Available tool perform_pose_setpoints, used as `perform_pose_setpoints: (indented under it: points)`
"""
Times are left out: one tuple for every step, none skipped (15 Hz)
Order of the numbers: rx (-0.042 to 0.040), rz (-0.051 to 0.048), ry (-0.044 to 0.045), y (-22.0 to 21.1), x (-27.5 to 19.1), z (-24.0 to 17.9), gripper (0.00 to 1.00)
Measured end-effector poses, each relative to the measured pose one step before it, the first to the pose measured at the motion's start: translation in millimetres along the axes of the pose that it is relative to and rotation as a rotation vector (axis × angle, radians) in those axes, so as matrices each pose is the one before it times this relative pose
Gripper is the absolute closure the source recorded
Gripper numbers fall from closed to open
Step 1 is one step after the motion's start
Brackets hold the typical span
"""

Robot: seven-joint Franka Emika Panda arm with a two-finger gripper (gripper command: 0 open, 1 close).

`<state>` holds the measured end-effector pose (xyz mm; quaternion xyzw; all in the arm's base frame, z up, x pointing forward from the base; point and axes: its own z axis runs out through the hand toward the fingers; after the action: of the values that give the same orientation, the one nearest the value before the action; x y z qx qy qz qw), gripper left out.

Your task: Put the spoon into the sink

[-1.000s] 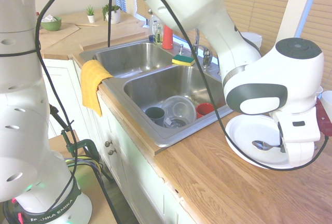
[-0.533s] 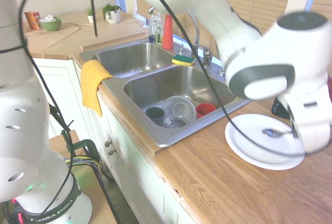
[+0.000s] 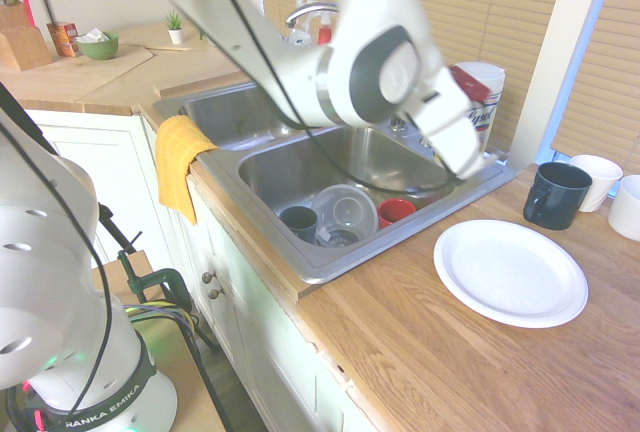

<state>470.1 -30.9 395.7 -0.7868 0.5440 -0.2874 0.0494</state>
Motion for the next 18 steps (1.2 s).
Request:
perform_pose_setpoints:
  points:
    - [0.00109, -0.01186, 0.01224, -5.08, -20.46, -8.73, 1.00]
    - [0.00106, -0.01542, 0.00719, -5.87, -18.95, -6.91, 1.00]
    - [-0.00464, -0.01534, 0.00099, -3.56, -15.42, -2.57, 1.00]
    - [-0.00841, -0.01782, -0.00235, -1.42, -11.97, -0.56, 1.00]
    - [-0.00756, -0.02041, 0.00110, -1.21, -9.10, -0.40, 1.00]
    - [-0.00656, -0.02054, 0.00205, -1.07, -8.76, -0.44, 1.00]
    - [-0.00731, -0.02149, 0.00105, -1.46, -8.80, -0.57, 1.00]
    - [-0.00977, -0.02267, -0.00142, -1.65, -9.32, -0.34, 1.00]
    - [-0.00700, -0.02358, -0.00294, -2.24, -10.45, -0.67, 1.00]
    - [-0.00862, -0.02599, -0.00411, -2.28, -11.62, -0.30, 1.00]
    - [-0.01065, -0.02922, -0.00140, -1.47, -11.44, 1.26, 1.00]
    - [-0.00960, -0.02519, 0.00186, -1.01, -11.65, 2.81, 1.00]
    - [-0.01370, -0.02220, -0.00051, -0.86, -12.01, 4.26, 1.00]
    - [-0.01654, -0.01884, -0.00267, -1.23, -11.96, 5.47, 1.00]
    - [-0.01599, -0.01741, -0.00145, -2.11, -9.92, 5.85, 1.00]
    - [-0.01539, -0.01309, 0.00212, -3.71, -7.32, 6.41, 1.00]
    - [-0.01537, -0.01037, -0.00012, -4.35, -5.74, 7.50, 1.00]
    - [-0.01464, -0.00962, -0.00324, -4.88, -4.17, 8.77, 1.00]
